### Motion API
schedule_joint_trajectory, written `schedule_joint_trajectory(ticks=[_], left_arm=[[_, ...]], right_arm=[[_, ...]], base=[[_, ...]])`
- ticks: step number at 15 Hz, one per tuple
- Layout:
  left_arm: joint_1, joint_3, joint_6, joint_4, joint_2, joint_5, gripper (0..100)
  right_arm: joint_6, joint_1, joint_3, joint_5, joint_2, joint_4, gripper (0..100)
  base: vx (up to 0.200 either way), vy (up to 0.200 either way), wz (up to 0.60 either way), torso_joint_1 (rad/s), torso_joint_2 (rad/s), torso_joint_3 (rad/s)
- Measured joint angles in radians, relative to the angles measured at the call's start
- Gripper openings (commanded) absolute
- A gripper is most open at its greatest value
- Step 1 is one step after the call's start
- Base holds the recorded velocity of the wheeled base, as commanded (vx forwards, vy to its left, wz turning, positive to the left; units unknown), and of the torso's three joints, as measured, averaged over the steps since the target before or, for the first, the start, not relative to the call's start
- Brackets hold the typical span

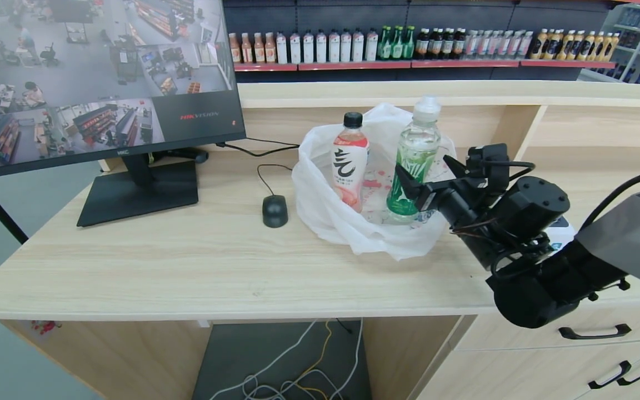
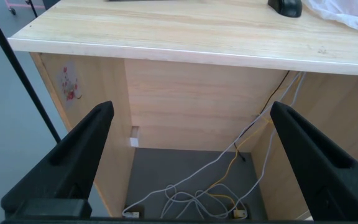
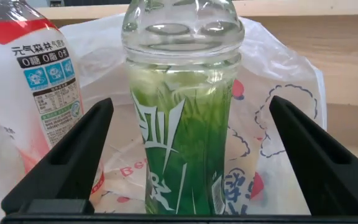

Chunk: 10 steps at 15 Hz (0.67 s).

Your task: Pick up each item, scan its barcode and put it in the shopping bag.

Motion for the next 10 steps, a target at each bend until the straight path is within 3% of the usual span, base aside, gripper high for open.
schedule_joint_trajectory(ticks=[6, 10], left_arm=[[0.0, 0.0, 0.0, 0.0, 0.0, 0.0, 100], [0.0, 0.0, 0.0, 0.0, 0.0, 0.0, 100]], right_arm=[[0.04, -0.014, 0.18, 0.002, -0.222, 0.0, 100], [0.052, -0.031, 0.415, 0.007, -0.451, 0.0, 100]], base=[[0.0, 0.0, 0.0, 0.0, 0.0, 0.0], [0.0, 0.0, 0.0, 0.0, 0.0, 0.0]])
